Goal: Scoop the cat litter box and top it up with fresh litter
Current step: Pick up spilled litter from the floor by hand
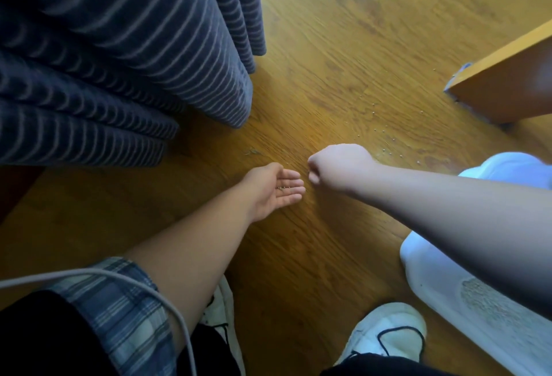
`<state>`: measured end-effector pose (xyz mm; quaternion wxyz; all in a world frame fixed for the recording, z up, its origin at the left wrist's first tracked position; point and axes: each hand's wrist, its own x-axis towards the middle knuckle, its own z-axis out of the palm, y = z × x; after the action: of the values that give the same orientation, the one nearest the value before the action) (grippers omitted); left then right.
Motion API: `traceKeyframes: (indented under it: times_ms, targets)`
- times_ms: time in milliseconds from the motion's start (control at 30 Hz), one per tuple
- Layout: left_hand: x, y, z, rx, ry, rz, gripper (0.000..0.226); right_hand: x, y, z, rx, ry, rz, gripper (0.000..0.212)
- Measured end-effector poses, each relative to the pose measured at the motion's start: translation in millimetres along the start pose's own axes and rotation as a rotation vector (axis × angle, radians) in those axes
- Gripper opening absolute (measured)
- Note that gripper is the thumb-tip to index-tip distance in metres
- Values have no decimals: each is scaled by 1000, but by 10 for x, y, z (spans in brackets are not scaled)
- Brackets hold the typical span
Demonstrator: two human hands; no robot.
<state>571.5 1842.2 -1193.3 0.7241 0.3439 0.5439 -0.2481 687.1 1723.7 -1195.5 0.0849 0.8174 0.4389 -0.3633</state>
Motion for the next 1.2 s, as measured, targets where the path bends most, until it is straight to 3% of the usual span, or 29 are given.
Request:
traceKeyframes:
  times_ms: [100,200,400,800,1033,1100,1200]
  targets:
    - [-16,6,35,-3,-26,0,39,-139,15,-22,185,84,-116,27]
    - [-33,-25,50,-93,-82,-8,35,-269,-31,-48,277,9,-222,16]
    - [-29,-13,-5,-54,-40,38,38,-90,253,27,333,154,-61,8]
    - [-88,45,-256,-88,-10,14,39,61,128,240,185,183,-215,8]
    - [-20,53,162,-117,-93,31,36,-191,146,42,513,315,-298,9]
    - [-7,65,313,-103,-121,28,37,-294,248,9,572,332,-247,12]
    - [22,62,466,-28,-111,32,39,-395,531,22,586,394,-26,12]
